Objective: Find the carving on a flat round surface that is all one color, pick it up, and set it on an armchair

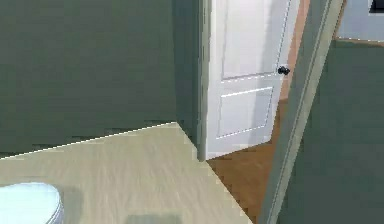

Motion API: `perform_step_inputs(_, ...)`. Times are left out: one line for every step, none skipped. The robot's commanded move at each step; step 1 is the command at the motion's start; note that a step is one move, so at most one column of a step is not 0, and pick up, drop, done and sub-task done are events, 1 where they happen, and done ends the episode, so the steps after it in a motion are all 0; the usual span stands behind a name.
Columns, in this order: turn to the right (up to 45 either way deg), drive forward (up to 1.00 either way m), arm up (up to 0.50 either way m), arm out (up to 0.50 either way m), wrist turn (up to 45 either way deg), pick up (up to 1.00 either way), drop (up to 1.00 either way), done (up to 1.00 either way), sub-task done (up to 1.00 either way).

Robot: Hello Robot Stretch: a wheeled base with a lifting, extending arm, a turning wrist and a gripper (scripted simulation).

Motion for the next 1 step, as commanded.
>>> perform_step_inputs(0.0,0.6,0.0,0.0,0.0,0.0,0.0,0.0,0.0)
